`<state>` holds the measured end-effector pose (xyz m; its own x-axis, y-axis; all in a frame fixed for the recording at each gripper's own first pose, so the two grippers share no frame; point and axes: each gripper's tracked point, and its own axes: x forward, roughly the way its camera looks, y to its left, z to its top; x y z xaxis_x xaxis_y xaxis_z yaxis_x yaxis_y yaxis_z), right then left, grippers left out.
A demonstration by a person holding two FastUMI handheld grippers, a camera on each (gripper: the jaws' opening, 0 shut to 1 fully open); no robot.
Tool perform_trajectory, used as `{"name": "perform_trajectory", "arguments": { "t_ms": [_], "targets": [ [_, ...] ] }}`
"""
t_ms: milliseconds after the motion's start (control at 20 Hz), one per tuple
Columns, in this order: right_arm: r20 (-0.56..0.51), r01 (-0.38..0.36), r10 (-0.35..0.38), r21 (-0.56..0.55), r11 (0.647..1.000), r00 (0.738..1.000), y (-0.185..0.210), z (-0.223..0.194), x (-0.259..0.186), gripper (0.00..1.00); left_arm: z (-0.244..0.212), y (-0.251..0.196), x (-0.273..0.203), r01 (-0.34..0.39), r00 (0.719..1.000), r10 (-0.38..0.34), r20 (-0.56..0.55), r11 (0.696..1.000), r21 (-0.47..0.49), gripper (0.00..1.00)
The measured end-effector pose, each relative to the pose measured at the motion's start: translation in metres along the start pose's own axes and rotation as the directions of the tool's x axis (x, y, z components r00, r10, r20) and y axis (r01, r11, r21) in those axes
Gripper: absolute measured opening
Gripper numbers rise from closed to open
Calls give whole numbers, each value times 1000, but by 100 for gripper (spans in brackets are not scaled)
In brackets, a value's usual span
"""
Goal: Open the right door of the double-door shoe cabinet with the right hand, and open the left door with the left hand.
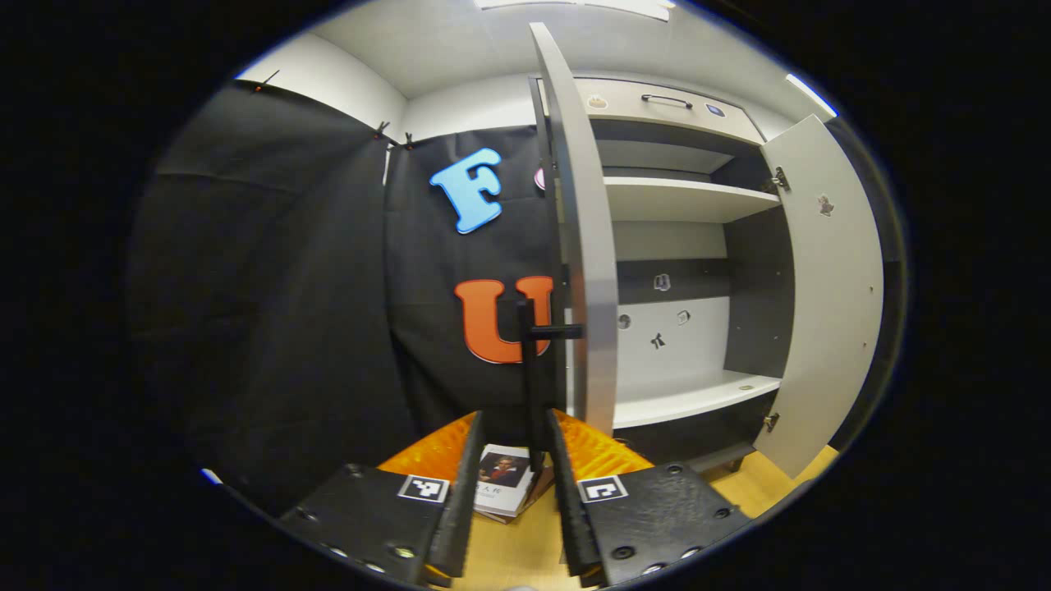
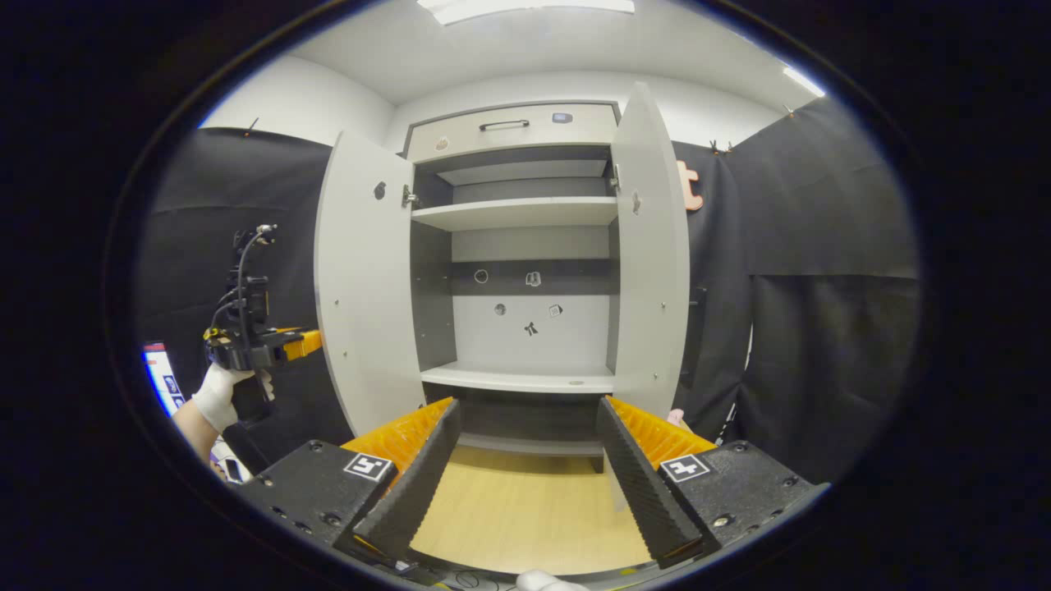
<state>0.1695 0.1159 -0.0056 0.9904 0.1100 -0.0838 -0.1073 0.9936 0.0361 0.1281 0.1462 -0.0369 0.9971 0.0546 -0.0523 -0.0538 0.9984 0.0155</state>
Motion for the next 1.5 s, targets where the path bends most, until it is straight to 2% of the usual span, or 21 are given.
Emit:
{"name": "perform_trajectory", "arguments": {
  "t_ms": [50,200,550,800,950,1200,1500],
  "targets": [
    [-1,1,-1,0,1000,1000,0,-1,0,100,-2,1,-4,5,1000,-5,-5,1000,-14,78],
    [-4,8,-8,0,1000,1000,-2,-2,-1,100,-16,10,-18,-19,999,18,-27,999,-37,96],
    [-16,8,-8,-12,1000,1000,2,-5,2,100,-46,7,-53,-31,995,25,-93,997,-67,98],
    [15,6,-6,-17,1000,1000,-5,11,6,100,-24,-11,-81,-30,998,27,-63,998,-47,98],
    [32,15,-14,-23,1000,999,-17,24,8,100,-6,-40,-98,2,999,-3,-43,999,-34,97],
    [54,61,-59,-29,998,997,-44,35,4,100,25,-100,-122,71,997,-72,-2,994,-80,98],
    [48,88,-87,-25,996,995,-66,34,-1,100,46,-158,-139,130,991,-128,39,991,-43,97]
  ]
}}
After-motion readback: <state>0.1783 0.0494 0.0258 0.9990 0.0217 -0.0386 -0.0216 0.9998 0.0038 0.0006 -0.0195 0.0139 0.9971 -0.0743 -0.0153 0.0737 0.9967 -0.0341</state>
